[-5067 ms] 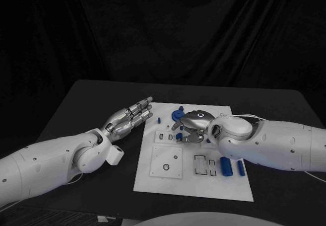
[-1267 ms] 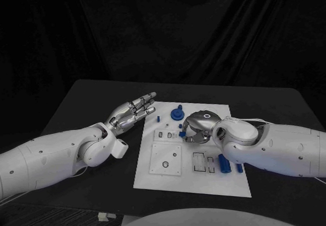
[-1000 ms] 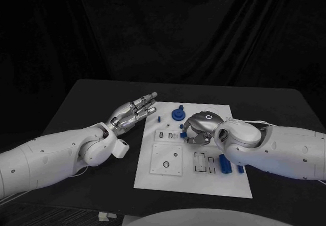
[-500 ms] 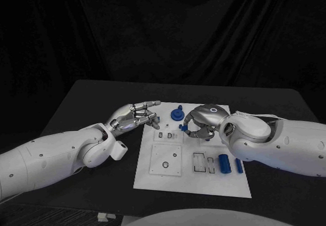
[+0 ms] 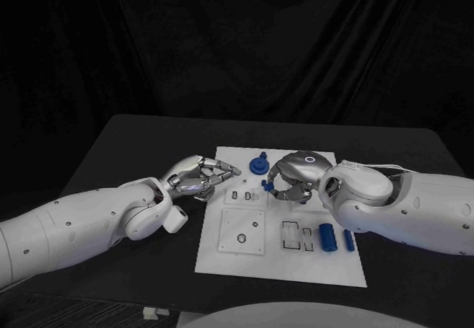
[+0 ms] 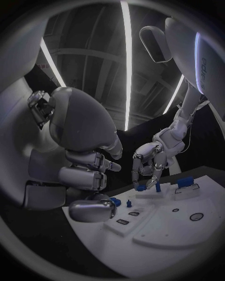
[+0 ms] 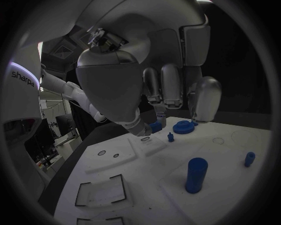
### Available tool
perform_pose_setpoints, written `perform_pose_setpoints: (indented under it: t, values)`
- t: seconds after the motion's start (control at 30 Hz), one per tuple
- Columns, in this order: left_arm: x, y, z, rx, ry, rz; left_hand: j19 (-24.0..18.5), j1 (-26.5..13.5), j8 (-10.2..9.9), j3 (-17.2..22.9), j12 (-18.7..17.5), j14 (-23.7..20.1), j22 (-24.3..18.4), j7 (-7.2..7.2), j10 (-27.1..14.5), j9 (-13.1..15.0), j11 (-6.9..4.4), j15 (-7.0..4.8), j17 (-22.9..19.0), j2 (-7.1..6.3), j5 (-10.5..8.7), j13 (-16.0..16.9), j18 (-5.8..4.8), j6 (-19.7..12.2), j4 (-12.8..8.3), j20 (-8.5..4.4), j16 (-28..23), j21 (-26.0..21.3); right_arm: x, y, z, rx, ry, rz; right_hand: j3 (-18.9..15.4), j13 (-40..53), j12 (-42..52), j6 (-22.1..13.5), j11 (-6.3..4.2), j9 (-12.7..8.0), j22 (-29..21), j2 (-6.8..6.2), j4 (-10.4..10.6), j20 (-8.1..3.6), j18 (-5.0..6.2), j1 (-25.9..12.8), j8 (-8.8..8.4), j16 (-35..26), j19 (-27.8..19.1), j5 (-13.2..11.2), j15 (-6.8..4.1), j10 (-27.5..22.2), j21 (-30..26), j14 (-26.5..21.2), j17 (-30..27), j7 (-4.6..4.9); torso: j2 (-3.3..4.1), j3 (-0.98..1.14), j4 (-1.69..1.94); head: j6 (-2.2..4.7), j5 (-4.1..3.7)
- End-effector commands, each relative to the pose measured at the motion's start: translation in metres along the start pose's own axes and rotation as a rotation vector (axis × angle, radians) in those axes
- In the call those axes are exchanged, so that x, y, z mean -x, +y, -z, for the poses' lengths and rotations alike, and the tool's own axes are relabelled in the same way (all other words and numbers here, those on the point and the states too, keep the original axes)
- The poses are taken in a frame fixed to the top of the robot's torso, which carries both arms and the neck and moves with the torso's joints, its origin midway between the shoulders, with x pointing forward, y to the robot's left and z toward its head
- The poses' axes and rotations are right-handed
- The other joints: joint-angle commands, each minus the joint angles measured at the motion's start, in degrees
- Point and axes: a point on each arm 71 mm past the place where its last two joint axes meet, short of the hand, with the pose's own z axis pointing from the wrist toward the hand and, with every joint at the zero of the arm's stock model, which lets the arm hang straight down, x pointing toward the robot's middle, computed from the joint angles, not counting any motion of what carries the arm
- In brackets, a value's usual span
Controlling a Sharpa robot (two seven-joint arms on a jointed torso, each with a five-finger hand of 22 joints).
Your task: Assemble the parts on the task board
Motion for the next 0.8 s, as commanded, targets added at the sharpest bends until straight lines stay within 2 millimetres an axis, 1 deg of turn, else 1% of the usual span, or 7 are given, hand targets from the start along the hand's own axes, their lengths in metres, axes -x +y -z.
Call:
perform_pose_setpoints:
  t: [0.03,0.2,0.3,0.43,0.53,0.67,0.8]
  values:
    - [-0.009,0.006,-0.004,0.079,0.086,0.027,2.7,-0.6,0.1,0.6,0.2,6.1,7.6,-0.05,6.3,0.3,-0.06,-0.22,15.0,-0.25,-0.03,15.0,-1.34,-0.2,-0.4,0.12,0.2,1.0,-0.001,0.001,-0.001,0.002,0.019,0.013,0.5,15.1,0.1,0.8,-0.27,0.1,9.3,-0.22,-0.1,-0.10,0.36,0.1,0.19,0.2,0.1,-0.6,-0.40,6.0,0.3,5.0,10.8,-0.31,0.00,-0.06,-0.09,0.14,0.10]
    - [-0.014,0.009,-0.012,0.110,0.125,0.039,4.1,-1.2,-0.6,1.4,0.2,6.1,8.8,-0.12,6.3,0.2,-0.12,-0.27,15.0,-0.39,0.04,15.0,-1.60,-1.5,-0.7,0.24,0.2,1.5,-0.001,0.002,-0.003,0.009,0.021,0.013,0.5,15.1,0.1,0.8,-0.27,0.1,9.3,-0.22,-0.1,-0.10,0.36,0.1,0.19,0.2,0.1,-0.6,-0.40,6.0,0.3,5.0,10.8,-0.31,0.05,-0.01,-0.16,0.03,0.18]
    - [-0.016,0.010,-0.016,0.122,0.144,0.044,4.5,-1.4,-0.8,1.6,0.2,6.1,9.1,-0.14,6.3,0.1,-0.11,-0.27,15.0,-0.41,0.02,15.0,-1.66,-2.0,-0.8,0.27,0.2,1.6,-0.001,0.003,-0.004,0.012,0.021,0.013,0.6,15.1,0.1,0.8,-0.27,0.1,9.3,-0.23,-0.2,-0.10,0.35,0.1,0.18,0.3,0.1,-0.7,-0.41,6.0,0.3,5.0,10.9,-0.32,-0.04,0.00,-0.10,-0.05,0.10]
    - [-0.020,0.012,-0.020,0.136,0.166,0.051,4.8,-1.8,-1.6,2.4,0.2,6.1,9.5,-0.20,6.3,-0.1,-0.12,-0.26,15.0,-0.49,0.04,15.0,-1.72,-3.4,-1.1,0.35,0.2,1.7,-0.001,0.005,-0.005,0.017,0.022,0.013,0.7,15.1,0.1,0.8,-0.29,0.1,9.3,-0.22,-0.2,-0.11,0.35,0.2,0.19,0.3,0.1,-0.8,-0.41,6.0,0.4,5.0,10.9,-0.33,0.01,-0.03,-0.24,-0.19,0.09]
    - [-0.023,0.013,-0.023,0.141,0.179,0.055,4.7,-1.9,-1.9,2.8,0.2,6.1,9.5,-0.23,6.3,-0.1,-0.14,-0.27,15.0,-0.51,0.05,15.0,-1.71,-3.8,-1.3,0.36,0.2,1.7,-0.002,0.006,-0.005,0.019,0.023,0.014,0.7,15.1,0.1,0.8,-0.29,0.1,9.3,-0.22,-0.2,-0.11,0.35,0.2,0.19,0.3,0.1,-0.8,-0.41,6.0,0.4,5.0,10.9,-0.33,-0.03,0.01,-0.07,-0.25,-0.05]
    - [-0.025,0.013,-0.026,0.142,0.188,0.058,4.6,-2.0,-2.2,3.2,0.2,6.1,9.4,-0.26,6.3,-0.2,-0.16,-0.28,15.0,-0.57,0.07,15.0,-1.67,-4.2,-1.6,0.37,0.2,1.7,-0.002,0.007,-0.006,0.022,0.022,0.014,0.7,15.1,0.1,0.8,-0.29,0.1,9.3,-0.22,-0.2,-0.11,0.35,0.2,0.19,0.3,0.1,-0.8,-0.41,6.0,0.4,5.0,10.9,-0.33,0.00,0.01,-0.08,-0.21,-0.04]
    - [-0.027,0.014,-0.028,0.145,0.195,0.059,4.4,-2.2,-2.4,3.6,0.2,6.1,9.3,-0.30,6.3,-0.2,-0.18,-0.28,15.0,-0.62,0.06,15.0,-1.64,-4.5,-1.7,0.38,0.2,1.7,-0.001,0.008,-0.007,0.026,0.019,0.013,0.8,15.1,0.1,0.9,-0.29,0.2,9.3,-0.25,-0.3,-0.12,0.34,0.1,0.19,0.4,0.1,-1.0,-0.43,6.0,0.4,5.1,10.9,-0.32,-0.03,-0.03,-0.12,-0.41,-0.04]
